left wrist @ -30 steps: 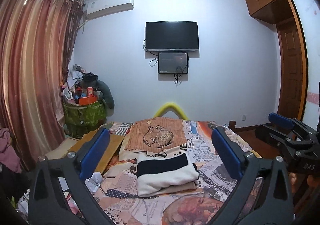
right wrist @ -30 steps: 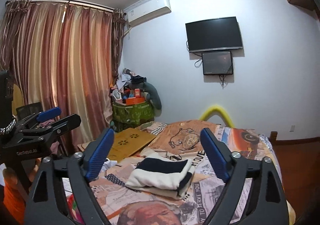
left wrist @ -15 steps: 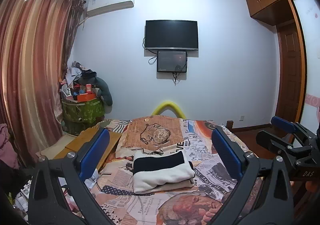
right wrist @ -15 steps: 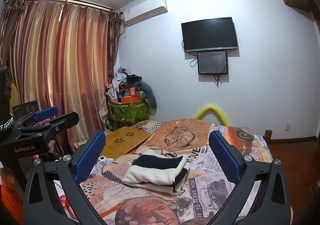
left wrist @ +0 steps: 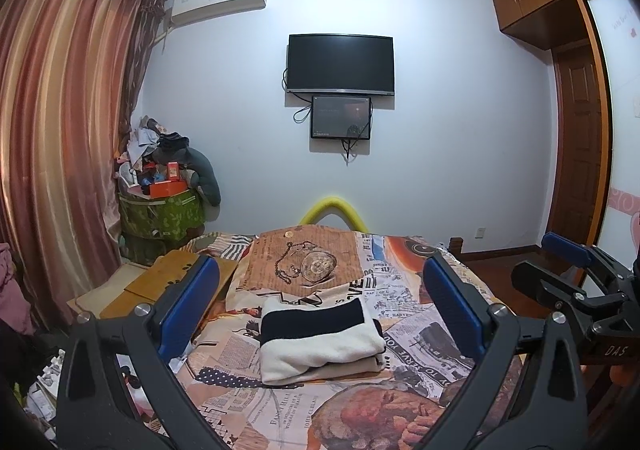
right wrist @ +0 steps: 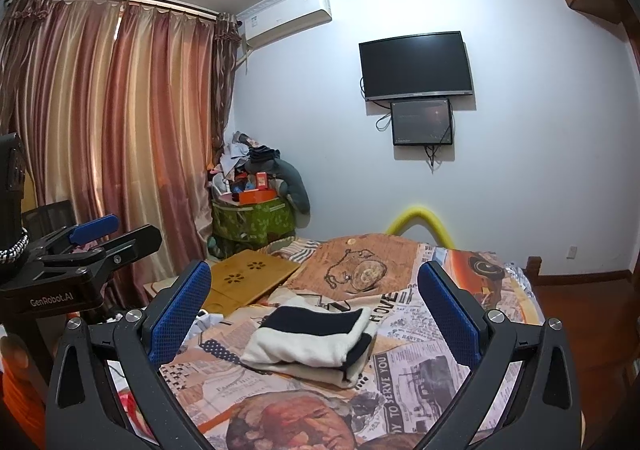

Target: Fold small clothes

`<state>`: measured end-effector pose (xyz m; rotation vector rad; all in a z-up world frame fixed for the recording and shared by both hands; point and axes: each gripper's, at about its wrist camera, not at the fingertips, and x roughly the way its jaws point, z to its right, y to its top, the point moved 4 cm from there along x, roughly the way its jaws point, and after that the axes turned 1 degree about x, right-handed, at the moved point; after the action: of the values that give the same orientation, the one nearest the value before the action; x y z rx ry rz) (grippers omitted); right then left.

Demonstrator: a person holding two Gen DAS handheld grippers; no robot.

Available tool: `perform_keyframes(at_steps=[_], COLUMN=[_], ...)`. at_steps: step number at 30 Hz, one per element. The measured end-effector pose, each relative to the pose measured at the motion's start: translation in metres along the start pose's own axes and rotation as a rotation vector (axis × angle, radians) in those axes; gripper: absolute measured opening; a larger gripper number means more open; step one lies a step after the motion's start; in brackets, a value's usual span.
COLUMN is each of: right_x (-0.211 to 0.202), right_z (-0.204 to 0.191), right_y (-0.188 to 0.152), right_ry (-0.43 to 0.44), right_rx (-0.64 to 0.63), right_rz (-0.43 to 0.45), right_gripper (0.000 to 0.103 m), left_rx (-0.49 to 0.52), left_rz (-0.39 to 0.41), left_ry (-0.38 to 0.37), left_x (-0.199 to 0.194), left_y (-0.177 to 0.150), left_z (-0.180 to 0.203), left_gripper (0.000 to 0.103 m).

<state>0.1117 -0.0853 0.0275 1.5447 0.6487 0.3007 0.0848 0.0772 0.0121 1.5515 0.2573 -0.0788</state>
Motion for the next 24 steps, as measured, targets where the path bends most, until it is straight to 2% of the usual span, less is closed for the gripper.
perform_keyframes(at_steps=[24], right_x=[-0.0014], right_z=[0.002], right_y=[0.0022], right_ry=[-0.007], right_rx=[0.01], right_rz=[-0.004], right_gripper=[0.103], left_rx=[-0.022], left_rz=[-0.01], left_ry=[-0.013], left_x=[0.0045], left_y=[-0.0018], left_z=[-0.0011], left_gripper=[0.103])
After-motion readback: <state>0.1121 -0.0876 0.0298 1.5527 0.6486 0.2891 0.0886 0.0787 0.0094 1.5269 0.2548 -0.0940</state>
